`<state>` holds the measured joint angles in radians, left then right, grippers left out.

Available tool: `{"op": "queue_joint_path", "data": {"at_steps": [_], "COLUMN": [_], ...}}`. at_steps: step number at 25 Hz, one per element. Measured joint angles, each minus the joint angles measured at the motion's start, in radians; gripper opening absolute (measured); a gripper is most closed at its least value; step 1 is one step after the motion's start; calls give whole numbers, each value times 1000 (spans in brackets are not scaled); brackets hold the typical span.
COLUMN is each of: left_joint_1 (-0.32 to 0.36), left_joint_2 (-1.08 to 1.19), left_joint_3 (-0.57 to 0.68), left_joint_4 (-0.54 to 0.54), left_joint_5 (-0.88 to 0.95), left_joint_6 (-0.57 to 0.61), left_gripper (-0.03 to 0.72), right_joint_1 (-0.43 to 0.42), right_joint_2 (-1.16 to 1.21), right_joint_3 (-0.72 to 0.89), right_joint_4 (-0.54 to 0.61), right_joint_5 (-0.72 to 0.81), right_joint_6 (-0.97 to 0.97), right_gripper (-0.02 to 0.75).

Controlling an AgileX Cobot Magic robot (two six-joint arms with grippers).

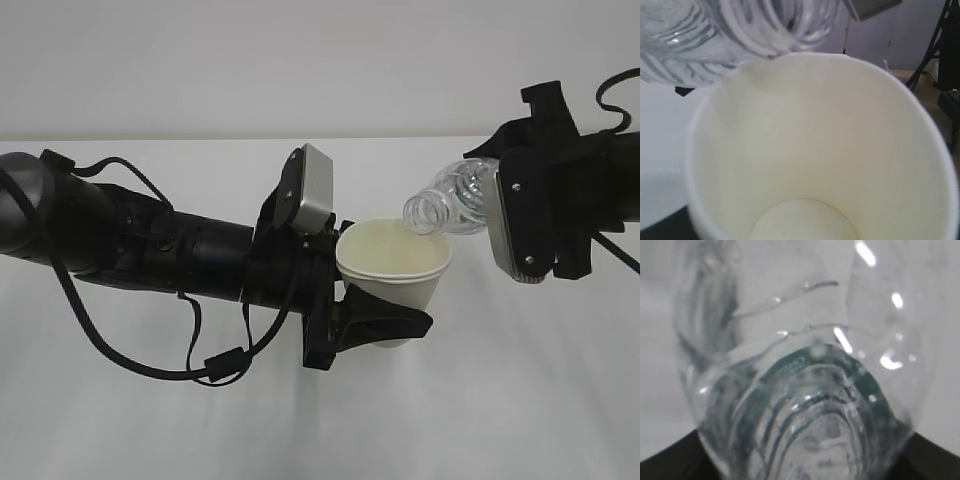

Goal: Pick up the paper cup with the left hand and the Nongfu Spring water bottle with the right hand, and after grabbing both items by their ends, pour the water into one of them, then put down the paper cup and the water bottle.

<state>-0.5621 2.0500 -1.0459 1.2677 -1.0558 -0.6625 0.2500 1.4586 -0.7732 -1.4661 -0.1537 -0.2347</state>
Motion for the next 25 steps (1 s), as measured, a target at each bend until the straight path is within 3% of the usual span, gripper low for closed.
{"op": "queue_joint_path", "data": {"at_steps": [25], "left_joint_1": [0], "left_joint_2": [0], "left_joint_3": [0], "left_joint_4": [-2], "left_joint_5": [4], "left_joint_6": [0], "left_gripper": [435], "right_joint_1": [0], "right_joint_2": [0], "right_joint_3": [-26], "right_joint_4": [-67], "right_joint_5": [-2], "right_joint_6": [-21], "right_gripper": [490]}}
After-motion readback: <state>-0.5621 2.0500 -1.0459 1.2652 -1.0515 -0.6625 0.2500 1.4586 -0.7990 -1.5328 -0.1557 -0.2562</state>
